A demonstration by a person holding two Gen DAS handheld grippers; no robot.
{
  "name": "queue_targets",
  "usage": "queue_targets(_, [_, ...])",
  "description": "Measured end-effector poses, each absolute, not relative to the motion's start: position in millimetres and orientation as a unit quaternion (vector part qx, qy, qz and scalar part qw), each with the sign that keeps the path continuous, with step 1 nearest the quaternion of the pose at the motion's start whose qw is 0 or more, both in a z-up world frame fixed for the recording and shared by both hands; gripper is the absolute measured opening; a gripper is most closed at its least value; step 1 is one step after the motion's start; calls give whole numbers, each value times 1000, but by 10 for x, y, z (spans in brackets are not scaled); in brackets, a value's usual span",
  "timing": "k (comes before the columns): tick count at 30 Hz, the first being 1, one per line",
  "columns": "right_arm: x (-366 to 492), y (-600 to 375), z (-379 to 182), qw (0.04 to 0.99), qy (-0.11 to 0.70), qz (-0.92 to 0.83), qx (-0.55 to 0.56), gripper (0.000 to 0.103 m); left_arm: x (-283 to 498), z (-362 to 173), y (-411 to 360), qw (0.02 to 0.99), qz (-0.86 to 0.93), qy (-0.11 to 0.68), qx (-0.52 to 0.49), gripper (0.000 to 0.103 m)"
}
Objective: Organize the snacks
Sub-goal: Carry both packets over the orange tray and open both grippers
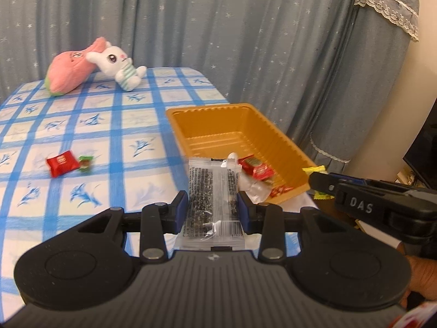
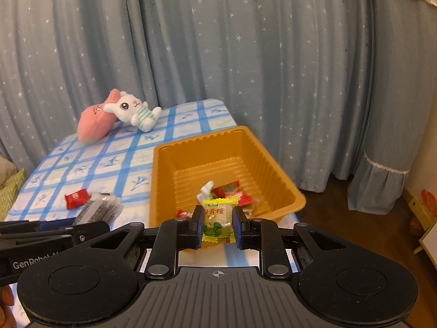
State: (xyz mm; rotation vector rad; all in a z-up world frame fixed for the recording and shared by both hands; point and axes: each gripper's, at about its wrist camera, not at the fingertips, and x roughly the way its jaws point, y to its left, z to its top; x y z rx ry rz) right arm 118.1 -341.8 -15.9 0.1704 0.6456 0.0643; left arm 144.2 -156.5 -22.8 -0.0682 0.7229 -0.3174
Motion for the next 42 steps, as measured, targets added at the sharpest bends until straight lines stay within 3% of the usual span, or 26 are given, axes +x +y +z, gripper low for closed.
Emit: queue_targets(42, [2374,-3774,-663,933,354,31,62,22,2672,-778,-2075,909,-172,377,-39,35])
